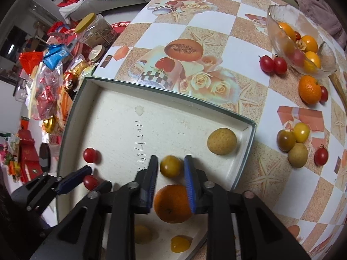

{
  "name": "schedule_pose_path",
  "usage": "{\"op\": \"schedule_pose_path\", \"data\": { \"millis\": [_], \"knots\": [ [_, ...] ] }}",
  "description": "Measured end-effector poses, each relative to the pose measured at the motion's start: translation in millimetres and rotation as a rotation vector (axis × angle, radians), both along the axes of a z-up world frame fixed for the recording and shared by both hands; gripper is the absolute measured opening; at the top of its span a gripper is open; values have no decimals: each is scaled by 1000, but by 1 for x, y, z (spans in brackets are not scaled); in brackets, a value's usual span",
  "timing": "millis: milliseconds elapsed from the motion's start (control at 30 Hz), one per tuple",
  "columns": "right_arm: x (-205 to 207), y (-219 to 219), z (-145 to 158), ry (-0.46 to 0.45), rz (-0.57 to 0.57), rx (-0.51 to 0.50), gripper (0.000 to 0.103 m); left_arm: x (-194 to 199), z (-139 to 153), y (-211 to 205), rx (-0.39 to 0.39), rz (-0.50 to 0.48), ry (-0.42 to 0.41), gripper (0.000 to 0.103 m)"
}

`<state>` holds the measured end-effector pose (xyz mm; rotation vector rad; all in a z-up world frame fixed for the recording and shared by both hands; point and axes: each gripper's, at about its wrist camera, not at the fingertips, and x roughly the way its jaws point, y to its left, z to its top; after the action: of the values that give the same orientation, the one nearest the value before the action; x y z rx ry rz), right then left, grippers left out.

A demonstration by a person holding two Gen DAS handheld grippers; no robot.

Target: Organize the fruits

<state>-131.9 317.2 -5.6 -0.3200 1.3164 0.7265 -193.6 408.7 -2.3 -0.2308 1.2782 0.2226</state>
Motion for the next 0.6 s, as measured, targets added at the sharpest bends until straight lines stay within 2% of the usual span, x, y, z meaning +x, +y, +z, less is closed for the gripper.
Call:
{"op": "schedule_pose_path", "data": {
  "millis": [67, 133, 167, 200, 233, 300, 533, 600],
  "knots": [
    [2, -2, 3, -6, -11, 7, 59, -1, 0, 0, 5, -1, 4, 34],
    [3, -6, 10, -12, -24, 33, 65, -2, 1, 1, 7, 4, 5, 35],
    [3, -8, 12, -13, -28, 41, 66, -3, 2, 2, 11, 8, 6, 50],
    [3, -9, 15, -12, -31, 49, 69, -5, 3, 3, 18, 14, 5, 74],
    [2, -9, 18, -14, -34, 55, 71, -7, 8, 4, 43, 28, -15, 79],
    [-1, -14, 26, -26, -43, 70, 80, -11, 16, 5, 58, 32, -40, 79],
    [-11, -35, 43, -39, -87, 79, 89, -15, 21, 4, 24, 13, -12, 80],
    [-15, -43, 45, -40, -103, 69, 103, -18, 22, 3, 7, 14, -4, 103]
  ]
}}
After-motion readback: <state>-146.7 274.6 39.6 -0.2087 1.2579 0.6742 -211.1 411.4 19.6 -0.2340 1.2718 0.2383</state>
